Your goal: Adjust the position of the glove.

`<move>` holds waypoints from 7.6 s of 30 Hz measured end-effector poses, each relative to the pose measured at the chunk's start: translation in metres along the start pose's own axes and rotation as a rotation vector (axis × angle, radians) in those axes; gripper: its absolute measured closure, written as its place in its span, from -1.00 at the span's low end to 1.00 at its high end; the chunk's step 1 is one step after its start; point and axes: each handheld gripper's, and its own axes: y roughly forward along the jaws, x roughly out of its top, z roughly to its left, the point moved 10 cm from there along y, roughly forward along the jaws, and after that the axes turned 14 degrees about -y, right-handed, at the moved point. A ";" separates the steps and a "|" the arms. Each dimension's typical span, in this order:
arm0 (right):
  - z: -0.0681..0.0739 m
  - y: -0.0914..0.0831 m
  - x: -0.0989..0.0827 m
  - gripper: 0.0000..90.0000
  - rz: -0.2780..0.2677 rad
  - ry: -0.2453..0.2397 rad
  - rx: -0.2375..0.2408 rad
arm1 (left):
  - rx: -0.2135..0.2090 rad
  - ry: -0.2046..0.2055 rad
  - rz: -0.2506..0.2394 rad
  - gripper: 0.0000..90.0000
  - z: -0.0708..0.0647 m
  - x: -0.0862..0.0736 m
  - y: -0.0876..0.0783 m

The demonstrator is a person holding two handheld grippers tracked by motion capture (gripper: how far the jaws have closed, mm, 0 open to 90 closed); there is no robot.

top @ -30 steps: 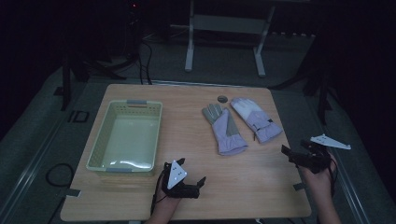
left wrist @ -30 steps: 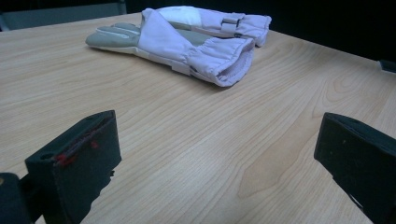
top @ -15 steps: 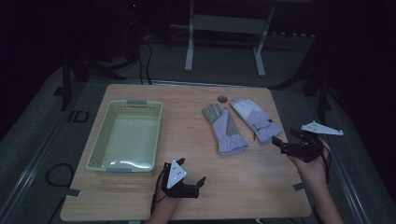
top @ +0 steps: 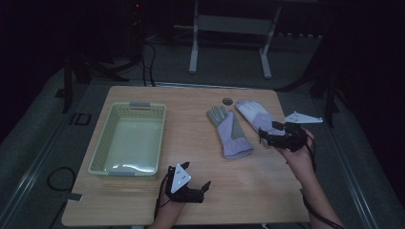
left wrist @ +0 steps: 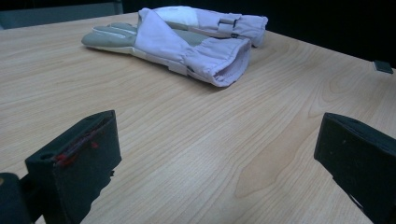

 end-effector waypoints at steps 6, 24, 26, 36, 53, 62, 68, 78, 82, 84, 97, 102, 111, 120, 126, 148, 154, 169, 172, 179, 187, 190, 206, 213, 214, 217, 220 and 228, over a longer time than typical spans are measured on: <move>0.007 0.026 0.008 -0.15 0.016 0.014 0.057 | -0.012 -0.007 -0.001 -0.99 0.000 0.000 0.000; 0.010 0.114 -0.018 -0.04 0.205 -0.006 0.099 | -0.009 -0.005 0.000 -0.99 0.000 0.000 0.000; 0.010 0.118 -0.020 -0.09 0.217 -0.010 0.102 | -0.009 -0.006 0.000 -0.99 0.000 0.000 0.000; 0.007 0.149 -0.050 -0.13 0.338 -0.010 0.108 | -0.011 -0.017 0.001 -0.99 0.001 0.000 0.000; 0.031 0.144 -0.031 0.79 0.310 0.108 0.133 | -0.007 -0.009 0.004 -0.99 0.000 0.000 0.000; 0.074 0.110 0.009 0.79 0.174 0.218 0.171 | 0.000 -0.003 -0.001 -0.99 0.000 0.000 0.000; 0.105 0.097 -0.009 0.79 0.150 0.304 0.174 | -0.003 -0.001 0.002 -0.99 0.000 0.000 0.000; 0.120 0.121 -0.059 0.77 0.272 0.248 0.076 | -0.006 -0.011 0.002 -0.99 0.001 0.000 0.000; 0.115 0.122 -0.062 0.68 0.276 0.211 0.050 | -0.006 -0.007 0.002 -0.99 0.001 0.000 -0.001; 0.113 0.121 -0.063 0.37 0.288 0.207 0.061 | -0.005 -0.005 0.003 -0.99 0.001 0.000 0.000; 0.091 0.073 -0.022 0.04 0.172 0.016 0.126 | -0.011 -0.007 0.003 -0.99 0.000 0.000 0.000; 0.072 0.057 -0.015 0.16 0.091 -0.004 0.130 | -0.010 0.005 0.008 -0.99 -0.001 -0.001 0.000; 0.019 0.048 -0.028 0.18 0.099 0.066 0.058 | -0.016 -0.015 0.005 -0.99 0.000 0.000 0.000; -0.018 0.042 -0.039 0.18 0.122 0.070 -0.029 | -0.016 -0.004 0.004 -0.99 0.000 0.000 0.000; -0.041 0.034 -0.036 0.13 0.141 0.058 -0.064 | -0.022 0.017 0.009 -0.99 -0.003 -0.001 0.000; -0.101 0.070 -0.006 0.07 0.207 0.093 -0.101 | -0.018 0.001 0.005 -0.99 -0.001 0.000 0.000; -0.109 0.084 -0.012 0.02 0.245 0.118 -0.079 | -0.019 -0.003 0.003 -0.99 -0.001 0.000 0.000; -0.117 0.128 -0.054 0.09 0.357 0.164 -0.030 | -0.024 -0.024 0.008 -0.99 0.000 0.000 0.000; -0.119 0.135 -0.061 0.13 0.375 0.164 -0.031 | -0.026 -0.030 0.007 -0.99 0.001 0.000 0.000; -0.119 0.146 -0.087 0.21 0.425 0.184 -0.032 | -0.025 -0.033 0.007 -0.99 0.001 0.000 0.000; -0.116 0.148 -0.087 0.37 0.435 0.156 0.000 | -0.023 -0.033 0.008 -0.99 0.001 0.000 0.000; -0.115 0.148 -0.087 0.43 0.427 0.169 0.012 | -0.022 -0.033 0.008 -0.99 0.001 0.000 0.000; -0.113 0.146 -0.082 0.70 0.363 0.234 -0.087 | -0.020 -0.036 0.010 -0.99 0.001 0.000 0.000; -0.114 0.129 -0.065 0.74 0.323 0.228 -0.097 | -0.018 -0.036 0.011 -0.99 0.002 0.000 0.001; -0.113 0.122 -0.058 0.75 0.309 0.232 -0.099 | -0.018 -0.036 0.011 -0.99 0.002 0.000 0.001; -0.114 0.113 -0.050 0.75 0.295 0.242 -0.112 | -0.017 -0.035 0.011 -0.99 0.002 0.000 0.001; -0.113 0.092 -0.030 0.76 0.224 0.271 -0.113 | -0.016 -0.035 0.010 -0.99 0.002 0.000 0.001; -0.104 0.044 -0.003 0.76 0.124 0.264 -0.138 | -0.015 -0.033 0.012 -0.99 0.001 0.000 0.001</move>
